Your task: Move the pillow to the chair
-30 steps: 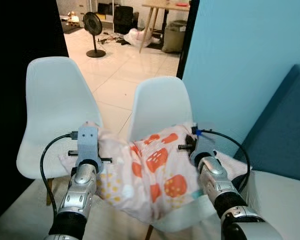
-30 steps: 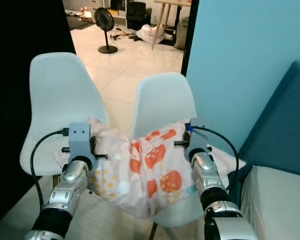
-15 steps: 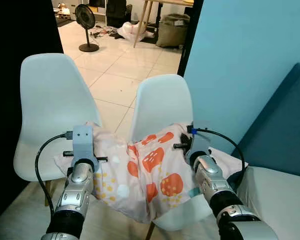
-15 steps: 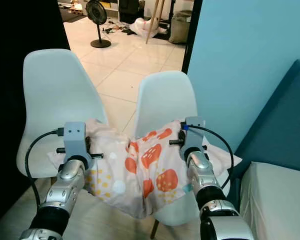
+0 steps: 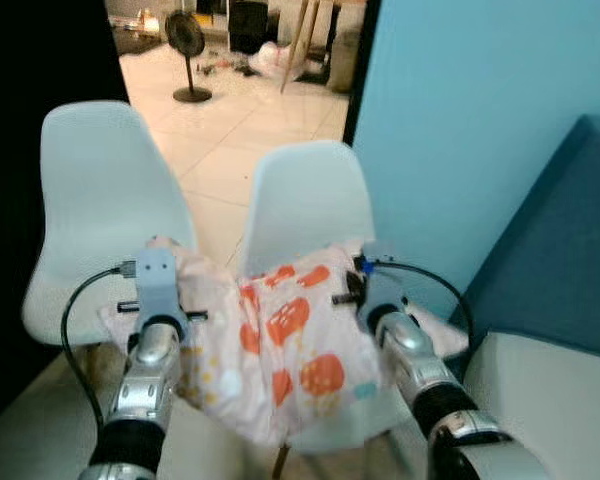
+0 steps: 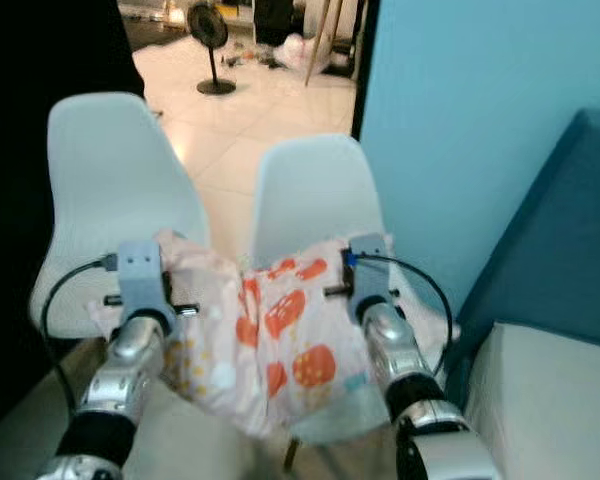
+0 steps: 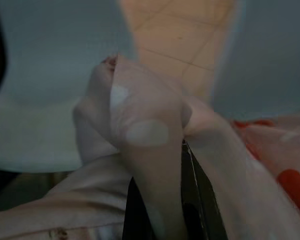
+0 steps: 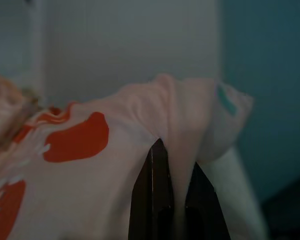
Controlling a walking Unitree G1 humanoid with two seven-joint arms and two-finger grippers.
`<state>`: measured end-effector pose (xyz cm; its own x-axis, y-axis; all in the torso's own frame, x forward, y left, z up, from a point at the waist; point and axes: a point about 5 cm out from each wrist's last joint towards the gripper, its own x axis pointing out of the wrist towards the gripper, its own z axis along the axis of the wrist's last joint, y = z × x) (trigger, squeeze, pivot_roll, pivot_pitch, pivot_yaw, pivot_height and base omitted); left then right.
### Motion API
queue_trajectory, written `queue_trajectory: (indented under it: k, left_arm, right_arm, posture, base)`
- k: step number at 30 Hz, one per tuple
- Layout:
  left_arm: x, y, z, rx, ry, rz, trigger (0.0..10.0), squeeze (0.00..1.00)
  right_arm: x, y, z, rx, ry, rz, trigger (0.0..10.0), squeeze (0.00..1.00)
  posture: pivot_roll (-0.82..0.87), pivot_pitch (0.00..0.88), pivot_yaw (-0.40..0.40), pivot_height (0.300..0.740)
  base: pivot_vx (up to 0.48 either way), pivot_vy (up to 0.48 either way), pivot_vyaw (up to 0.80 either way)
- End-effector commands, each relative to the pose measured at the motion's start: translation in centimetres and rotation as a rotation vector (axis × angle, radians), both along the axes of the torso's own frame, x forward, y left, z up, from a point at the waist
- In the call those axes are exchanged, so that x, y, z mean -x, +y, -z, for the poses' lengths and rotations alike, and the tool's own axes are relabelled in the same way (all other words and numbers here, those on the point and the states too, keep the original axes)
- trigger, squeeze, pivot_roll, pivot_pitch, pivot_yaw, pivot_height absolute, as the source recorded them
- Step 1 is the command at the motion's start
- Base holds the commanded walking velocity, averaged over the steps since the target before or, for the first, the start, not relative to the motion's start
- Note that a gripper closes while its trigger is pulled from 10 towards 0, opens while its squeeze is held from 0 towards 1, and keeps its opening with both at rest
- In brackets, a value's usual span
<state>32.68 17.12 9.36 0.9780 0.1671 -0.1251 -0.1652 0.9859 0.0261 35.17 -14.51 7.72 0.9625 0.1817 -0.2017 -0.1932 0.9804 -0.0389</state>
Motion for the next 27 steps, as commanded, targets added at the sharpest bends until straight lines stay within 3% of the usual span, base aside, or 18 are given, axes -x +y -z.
queue_trajectory:
  k: [1, 3, 13, 27]
  left_arm:
    - [-0.26, -0.1, -0.42, 0.018, -0.01, 0.0, 10.0, 0.0]
    - [-0.27, -0.02, -0.36, 0.038, -0.003, -0.011, 10.0, 0.0]
    - [-0.39, 0.3, -0.39, 0.035, -0.004, -0.005, 10.0, 0.0]
    - [-0.39, 0.26, -0.55, -0.019, -0.019, 0.027, 10.0, 0.0]
  right_arm:
    - [-0.41, 0.91, -0.92, -0.015, -0.04, -0.036, 10.0, 0.0]
    - [-0.41, 0.88, -0.93, -0.014, -0.04, -0.035, 10.0, 0.0]
    - [-0.43, 0.92, -1.02, -0.019, -0.044, -0.037, 10.0, 0.0]
    - [-0.38, 0.51, -0.88, -0.012, -0.047, -0.014, 10.0, 0.0]
  posture:
    - [-0.02, 0.023, -0.064, 0.72]
    - [-0.02, 0.023, -0.064, 0.72]
    - [-0.03, 0.013, -0.063, 0.72]
    - [-0.02, 0.0, -0.064, 0.72]
  base:
    - [0.0, 0.0, 0.0]
    - [0.0, 0.0, 0.0]
    - [0.0, 0.479, 0.0]
    - [0.0, 0.0, 0.0]
